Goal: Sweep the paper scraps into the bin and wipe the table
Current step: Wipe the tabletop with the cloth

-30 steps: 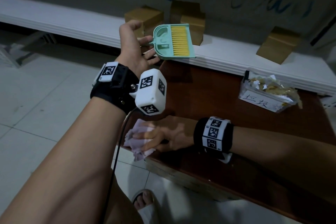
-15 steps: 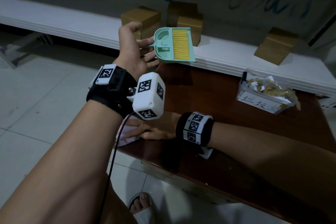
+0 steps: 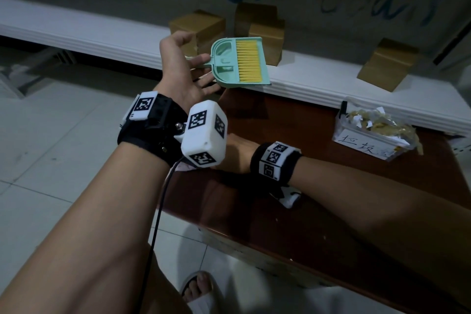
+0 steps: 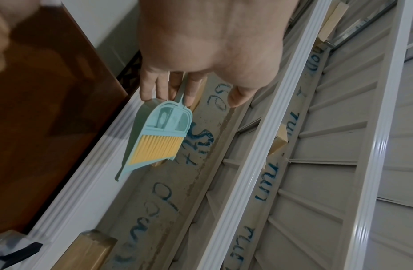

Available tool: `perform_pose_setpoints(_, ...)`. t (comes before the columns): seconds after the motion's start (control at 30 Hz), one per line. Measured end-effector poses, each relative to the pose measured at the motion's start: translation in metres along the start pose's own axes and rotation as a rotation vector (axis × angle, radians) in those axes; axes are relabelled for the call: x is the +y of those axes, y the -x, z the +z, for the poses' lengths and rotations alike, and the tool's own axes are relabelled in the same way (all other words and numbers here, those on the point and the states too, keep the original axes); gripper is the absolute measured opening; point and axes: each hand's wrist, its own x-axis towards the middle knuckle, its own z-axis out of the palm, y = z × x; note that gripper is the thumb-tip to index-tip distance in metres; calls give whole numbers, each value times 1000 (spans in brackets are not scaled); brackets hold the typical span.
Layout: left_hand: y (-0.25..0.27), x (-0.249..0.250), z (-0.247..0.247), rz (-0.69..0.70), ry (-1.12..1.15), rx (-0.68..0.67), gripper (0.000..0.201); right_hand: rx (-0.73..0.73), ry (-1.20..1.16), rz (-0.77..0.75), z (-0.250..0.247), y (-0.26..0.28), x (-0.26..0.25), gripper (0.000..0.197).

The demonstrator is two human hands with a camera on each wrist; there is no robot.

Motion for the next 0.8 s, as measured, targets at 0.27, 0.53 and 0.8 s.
perform_pose_setpoints(0.27, -3, 4, -3, 31, 69, 11, 49, 64, 157, 128, -22, -14, 48, 39)
perform_pose_setpoints(0.53, -6, 6, -5, 72, 125, 8, 59, 48, 248, 362, -30, -42, 118, 48)
perform_pose_setpoints(0.8, -13, 7, -14, 77, 140, 20, 52, 91, 186, 502, -32, -62, 172, 78)
